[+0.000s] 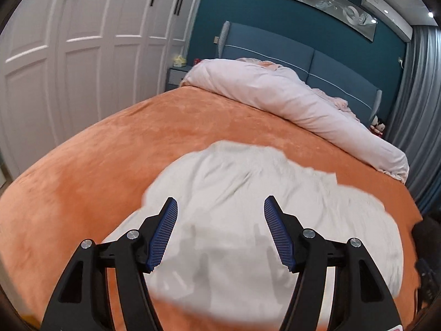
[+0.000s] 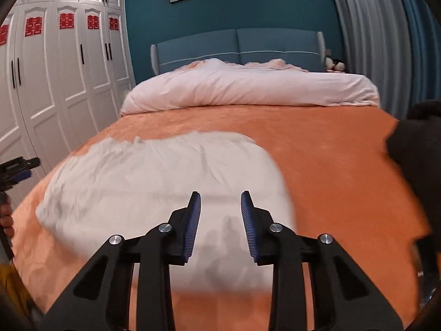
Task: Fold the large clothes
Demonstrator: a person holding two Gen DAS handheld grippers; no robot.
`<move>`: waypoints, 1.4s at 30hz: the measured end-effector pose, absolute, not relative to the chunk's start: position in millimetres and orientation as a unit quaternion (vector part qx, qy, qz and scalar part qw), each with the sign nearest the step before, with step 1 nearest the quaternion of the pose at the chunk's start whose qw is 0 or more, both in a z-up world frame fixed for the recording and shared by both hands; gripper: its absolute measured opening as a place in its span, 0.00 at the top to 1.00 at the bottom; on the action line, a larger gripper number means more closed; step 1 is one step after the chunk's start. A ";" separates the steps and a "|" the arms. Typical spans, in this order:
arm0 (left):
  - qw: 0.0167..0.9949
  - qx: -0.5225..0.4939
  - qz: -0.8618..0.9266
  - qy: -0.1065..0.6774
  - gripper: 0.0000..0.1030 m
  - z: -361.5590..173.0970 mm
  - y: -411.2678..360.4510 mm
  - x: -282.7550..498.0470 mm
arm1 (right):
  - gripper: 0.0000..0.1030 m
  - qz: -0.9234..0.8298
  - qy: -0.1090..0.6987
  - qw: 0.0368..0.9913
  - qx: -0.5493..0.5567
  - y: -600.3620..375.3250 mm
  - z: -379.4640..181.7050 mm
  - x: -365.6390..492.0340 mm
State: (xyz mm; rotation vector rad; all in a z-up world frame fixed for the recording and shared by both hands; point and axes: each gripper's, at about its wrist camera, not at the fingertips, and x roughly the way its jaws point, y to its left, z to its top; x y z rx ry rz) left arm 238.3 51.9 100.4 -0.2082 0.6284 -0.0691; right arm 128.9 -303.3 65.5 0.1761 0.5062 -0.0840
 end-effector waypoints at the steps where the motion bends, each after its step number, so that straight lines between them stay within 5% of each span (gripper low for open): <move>1: 0.946 -0.102 -0.033 0.307 0.40 99.3 45.6 251.0 | 0.71 -0.035 0.247 0.965 0.088 -298.3 65.8 145.7; 10: 0.935 -0.048 0.015 0.350 0.36 34.1 15.3 352.6 | 0.73 -0.069 0.286 0.953 0.074 -286.9 34.0 273.0; 21: 0.942 -0.036 -0.010 0.332 0.29 -9.8 20.3 362.1 | 0.79 -0.073 0.298 0.945 0.117 -309.6 -17.3 282.1; 37: 0.939 -0.020 0.003 0.345 0.28 -19.2 9.4 369.3 | 0.79 -0.057 0.303 0.940 0.144 -324.3 -23.5 290.1; 42: 0.941 -0.005 0.021 0.339 0.34 19.2 1.3 353.1 | 0.74 -0.051 0.288 0.946 0.139 -311.3 20.3 270.5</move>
